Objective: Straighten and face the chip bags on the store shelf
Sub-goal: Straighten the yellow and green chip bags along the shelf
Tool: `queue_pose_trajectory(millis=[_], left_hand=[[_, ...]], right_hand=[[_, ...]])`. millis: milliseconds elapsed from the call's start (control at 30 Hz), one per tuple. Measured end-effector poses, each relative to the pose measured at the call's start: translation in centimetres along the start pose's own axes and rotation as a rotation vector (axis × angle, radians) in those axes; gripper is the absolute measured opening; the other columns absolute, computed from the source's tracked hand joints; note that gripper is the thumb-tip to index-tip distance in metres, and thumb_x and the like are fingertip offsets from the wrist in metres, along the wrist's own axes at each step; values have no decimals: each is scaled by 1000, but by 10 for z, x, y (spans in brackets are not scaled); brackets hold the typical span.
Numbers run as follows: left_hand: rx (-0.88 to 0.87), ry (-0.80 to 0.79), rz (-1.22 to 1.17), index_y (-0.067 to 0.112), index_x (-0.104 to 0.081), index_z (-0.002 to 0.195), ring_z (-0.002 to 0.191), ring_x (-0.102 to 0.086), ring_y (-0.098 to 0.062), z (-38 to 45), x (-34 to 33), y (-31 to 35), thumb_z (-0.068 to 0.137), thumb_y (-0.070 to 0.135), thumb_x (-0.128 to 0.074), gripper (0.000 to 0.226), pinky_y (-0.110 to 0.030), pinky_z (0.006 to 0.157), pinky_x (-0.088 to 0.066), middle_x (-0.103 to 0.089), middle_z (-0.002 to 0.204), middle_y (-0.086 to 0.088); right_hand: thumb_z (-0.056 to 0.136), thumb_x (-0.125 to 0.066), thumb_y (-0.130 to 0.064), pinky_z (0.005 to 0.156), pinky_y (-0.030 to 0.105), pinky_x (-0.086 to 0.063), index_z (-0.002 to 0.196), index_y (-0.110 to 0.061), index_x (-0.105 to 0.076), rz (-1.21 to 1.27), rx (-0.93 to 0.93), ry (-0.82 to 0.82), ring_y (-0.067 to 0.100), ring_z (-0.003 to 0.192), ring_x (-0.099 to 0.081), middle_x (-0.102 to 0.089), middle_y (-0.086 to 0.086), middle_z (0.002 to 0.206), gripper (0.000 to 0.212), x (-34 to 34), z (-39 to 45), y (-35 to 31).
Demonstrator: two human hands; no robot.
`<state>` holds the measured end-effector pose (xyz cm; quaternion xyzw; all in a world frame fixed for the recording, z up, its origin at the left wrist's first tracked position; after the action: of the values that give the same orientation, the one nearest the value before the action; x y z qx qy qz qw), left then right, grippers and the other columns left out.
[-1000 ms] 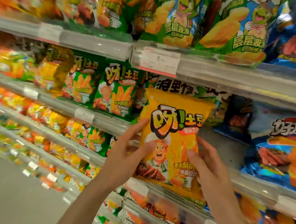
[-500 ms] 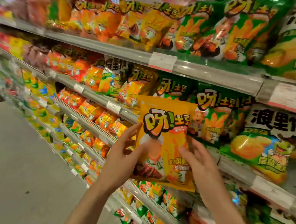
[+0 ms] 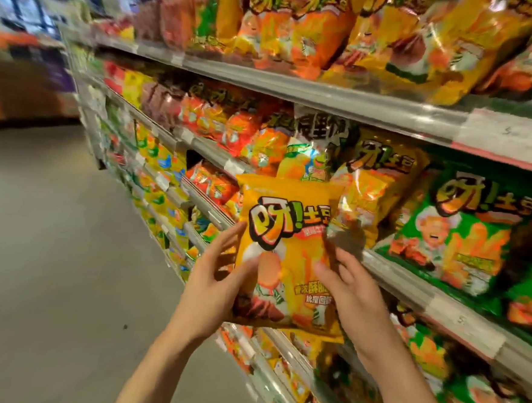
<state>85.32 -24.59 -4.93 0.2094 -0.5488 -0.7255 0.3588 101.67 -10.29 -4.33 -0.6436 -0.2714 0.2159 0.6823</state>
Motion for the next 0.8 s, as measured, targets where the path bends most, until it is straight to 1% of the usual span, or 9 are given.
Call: queue_pose_trajectory(millis=[67,200,233,300,367,533,667,733,800], left_hand=[[-11,20,24,42,-56,135,108,-61,15,28,11,-9,93,21,-70,49,-7,79,-50,-64,125,24],[-7,52,68,44,-55,137,120,-58,7,93,34,-27,90,34,-74,52,-15,88,-51,-63,131,18],[-7,47,85,46,-55,136,124,-56,4,110,39,-29,88,38,-74,53,-17,92,-50,-62,132,19],[-22,27,114,48,-53,136,124,-56,4,143,47,-29,90,39,-73,51,-14,89,-51,-60,133,20],[-46,14,118,45,-52,137,118,-55,14,174,52,-31,92,33,-70,50,-6,81,-49,-59,131,23],[-57,-21,79,48,-53,135,125,-56,3,231,65,-53,94,26,-70,49,-25,94,-52,-61,135,18],[-87,-80,29,39,-53,139,126,-59,-6,274,71,-69,89,32,-69,53,-24,93,-51,-64,135,10],[-108,-131,-6,36,-52,141,125,-60,-10,295,73,-79,89,30,-69,54,-31,97,-53,-64,135,9],[-133,-203,-30,35,-50,143,128,-59,-10,317,74,-88,91,29,-68,55,-35,102,-52,-62,139,10]], right_hand=[[63,-74,-69,105,37,-47,146,-40,-42,17,20,-9,7,129,-50,-43,-13,142,94,-17,32,2],[81,-71,-49,73,7,-47,146,-33,-45,72,40,-28,-21,101,-48,-44,-13,133,71,-48,105,-1],[81,-72,-51,76,9,-48,145,-33,-46,67,45,-43,-21,103,-48,-45,-13,135,72,-55,121,-4],[71,-74,-68,99,32,-51,145,-36,-45,23,58,-41,-5,125,-50,-47,-10,148,86,-65,152,-10],[71,-71,-70,113,43,-40,148,-37,-41,-19,72,-18,4,137,-42,-43,-9,153,89,-73,178,-16],[82,-68,-56,106,27,-36,148,-36,-43,-76,106,23,-1,129,-42,-44,-10,151,73,-90,222,-26],[82,-69,-52,86,13,-40,145,-39,-45,-70,101,78,-18,105,-46,-49,-16,132,68,-103,249,-27],[81,-70,-52,91,17,-44,141,-43,-47,-57,83,123,-16,109,-49,-51,-17,128,66,-110,258,-28],[75,-72,-55,104,32,-47,139,-44,-50,-51,63,191,-3,121,-54,-54,-11,135,68,-117,267,-27]])
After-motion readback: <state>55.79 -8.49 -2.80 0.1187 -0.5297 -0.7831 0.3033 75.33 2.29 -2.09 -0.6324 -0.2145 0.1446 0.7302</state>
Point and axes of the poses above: each hand's wrist, its own z-axis towards the middle knuckle, its own x-axis out of the back of the hand, y = z × x, the point moved 3 cm from there along z, towards the middle knuckle
